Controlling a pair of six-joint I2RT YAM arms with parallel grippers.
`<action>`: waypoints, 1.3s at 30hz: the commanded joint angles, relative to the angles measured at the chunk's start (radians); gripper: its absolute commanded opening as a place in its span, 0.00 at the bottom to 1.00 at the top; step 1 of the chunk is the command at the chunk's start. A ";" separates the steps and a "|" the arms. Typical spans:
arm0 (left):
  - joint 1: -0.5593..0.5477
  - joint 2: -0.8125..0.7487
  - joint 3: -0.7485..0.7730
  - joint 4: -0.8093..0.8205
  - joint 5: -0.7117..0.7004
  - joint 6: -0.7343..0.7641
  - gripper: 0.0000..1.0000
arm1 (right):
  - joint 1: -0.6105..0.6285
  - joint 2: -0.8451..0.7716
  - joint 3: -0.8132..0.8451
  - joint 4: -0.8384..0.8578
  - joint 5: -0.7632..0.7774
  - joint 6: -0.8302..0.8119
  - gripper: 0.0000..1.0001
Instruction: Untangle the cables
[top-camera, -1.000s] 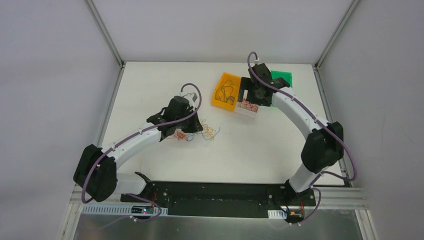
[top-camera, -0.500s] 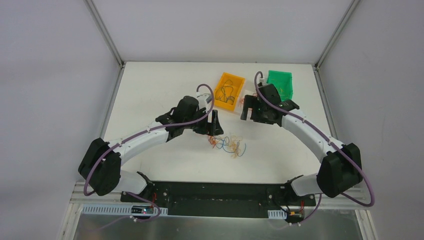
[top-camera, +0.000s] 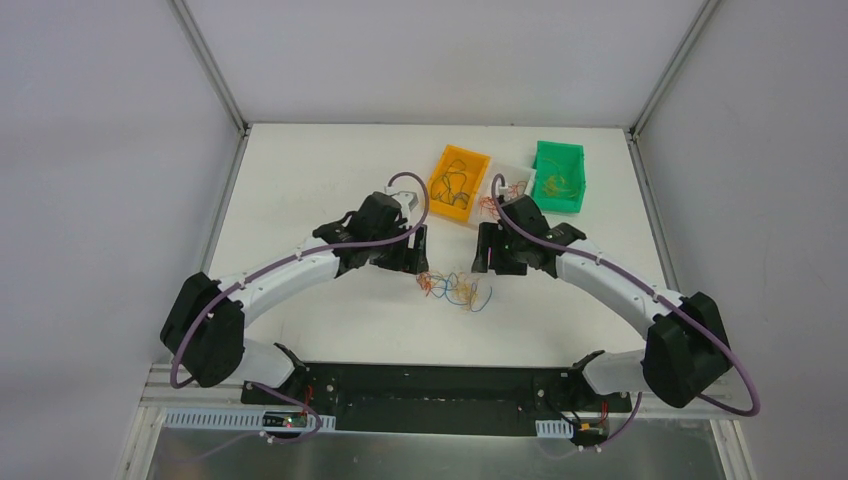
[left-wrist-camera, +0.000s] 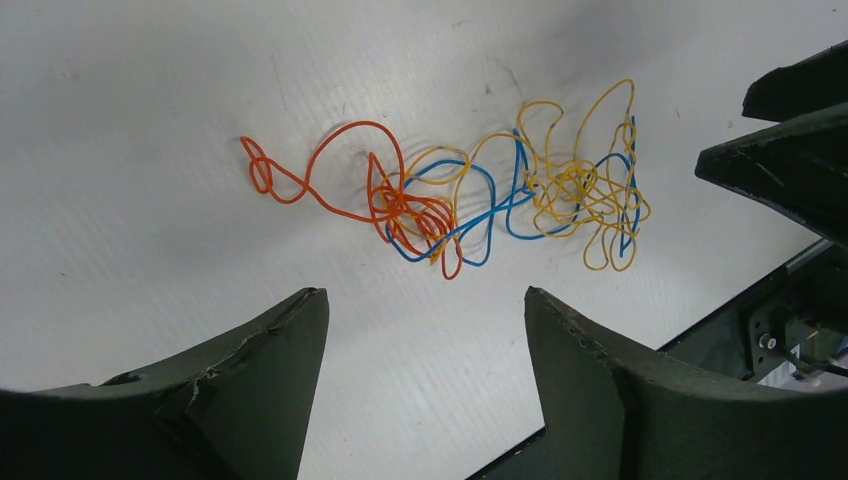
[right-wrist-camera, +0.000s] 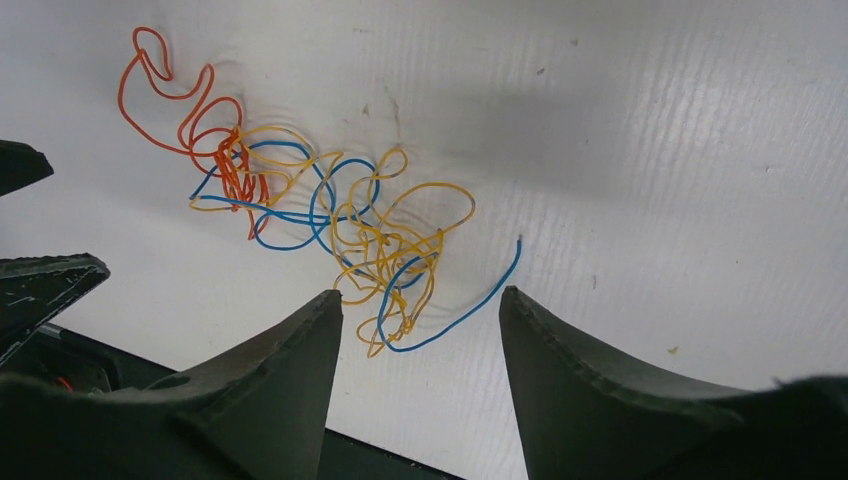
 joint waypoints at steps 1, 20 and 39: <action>-0.004 0.032 0.070 -0.023 -0.029 0.076 0.73 | 0.004 -0.034 -0.009 0.053 -0.058 0.022 0.61; -0.004 0.301 0.134 0.070 0.156 0.076 0.62 | 0.063 0.131 0.019 0.142 -0.087 0.093 0.25; 0.145 0.109 -0.003 -0.064 -0.257 -0.020 0.00 | -0.216 -0.269 -0.032 -0.018 0.254 0.164 0.00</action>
